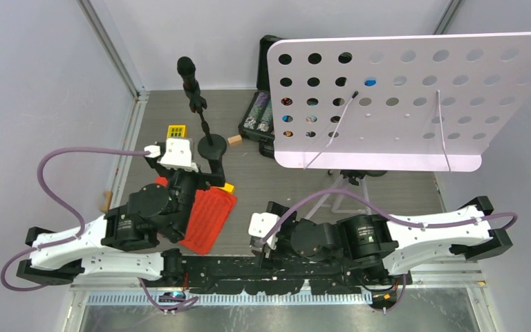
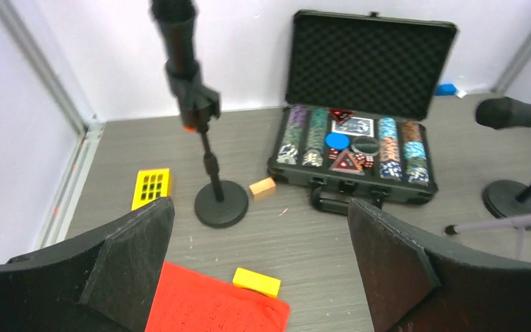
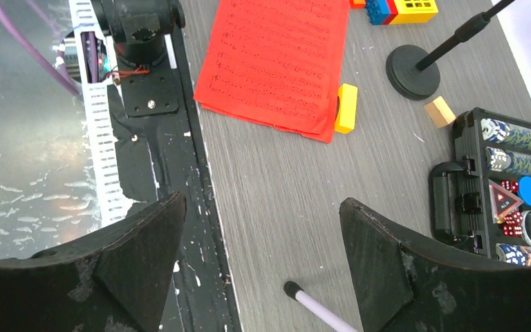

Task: Pack up the instrument practice props
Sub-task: Place the sheet music at the center of the board, then adjust the music stand at the center of the board.

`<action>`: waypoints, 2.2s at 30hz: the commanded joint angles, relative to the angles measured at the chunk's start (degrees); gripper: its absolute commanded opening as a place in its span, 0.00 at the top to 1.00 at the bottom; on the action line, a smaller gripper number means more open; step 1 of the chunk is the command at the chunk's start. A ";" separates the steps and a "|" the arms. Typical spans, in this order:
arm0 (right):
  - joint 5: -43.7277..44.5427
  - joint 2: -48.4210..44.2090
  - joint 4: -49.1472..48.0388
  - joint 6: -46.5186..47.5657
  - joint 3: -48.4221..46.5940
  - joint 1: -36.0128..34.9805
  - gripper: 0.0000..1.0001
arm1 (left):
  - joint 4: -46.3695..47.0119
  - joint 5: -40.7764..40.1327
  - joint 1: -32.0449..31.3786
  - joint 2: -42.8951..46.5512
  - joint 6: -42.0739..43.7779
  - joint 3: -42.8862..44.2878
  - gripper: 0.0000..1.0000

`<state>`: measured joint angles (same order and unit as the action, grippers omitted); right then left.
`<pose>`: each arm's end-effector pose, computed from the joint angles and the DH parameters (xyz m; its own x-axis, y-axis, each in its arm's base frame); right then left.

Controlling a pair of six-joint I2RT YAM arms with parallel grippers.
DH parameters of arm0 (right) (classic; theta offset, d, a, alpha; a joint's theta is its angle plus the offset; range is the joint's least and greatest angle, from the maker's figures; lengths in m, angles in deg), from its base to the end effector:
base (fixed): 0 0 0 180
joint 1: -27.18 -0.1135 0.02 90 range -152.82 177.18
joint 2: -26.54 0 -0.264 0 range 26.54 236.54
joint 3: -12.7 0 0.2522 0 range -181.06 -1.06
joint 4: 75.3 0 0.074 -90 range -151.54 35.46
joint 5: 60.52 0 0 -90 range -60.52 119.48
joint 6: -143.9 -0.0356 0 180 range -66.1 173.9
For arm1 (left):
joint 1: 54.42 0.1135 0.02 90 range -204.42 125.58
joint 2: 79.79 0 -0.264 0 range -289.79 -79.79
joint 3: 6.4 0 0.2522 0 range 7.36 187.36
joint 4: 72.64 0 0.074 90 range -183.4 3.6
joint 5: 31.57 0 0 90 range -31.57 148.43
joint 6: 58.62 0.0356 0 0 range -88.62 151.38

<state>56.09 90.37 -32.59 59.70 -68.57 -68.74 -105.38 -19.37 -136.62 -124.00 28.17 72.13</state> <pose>-0.0089 0.2402 0.3808 0.1379 -0.4538 -0.8804 -0.9219 0.2662 -0.2816 0.0508 -0.1147 0.4420 -0.0006 -0.0831 -0.9965 0.0769 0.9936 -0.0829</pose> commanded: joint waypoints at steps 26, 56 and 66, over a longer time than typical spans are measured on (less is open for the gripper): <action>14.58 15.16 15.81 18.40 -50.28 -5.77 0.13 | -1.86 43.06 0.81 -13.81 24.55 38.78 0.00; 2.80 -11.16 18.65 4.17 -25.80 -5.86 0.14 | -3.59 71.82 0.78 -14.24 3.54 24.81 0.18; 4.86 -12.66 22.29 -0.02 -21.20 -5.86 0.14 | 1.89 70.40 0.81 -15.65 1.35 22.91 0.23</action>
<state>59.96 78.24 -11.48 62.35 -90.89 -74.34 -109.69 51.60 -136.05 -140.06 30.29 95.45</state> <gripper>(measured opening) 0.858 0.783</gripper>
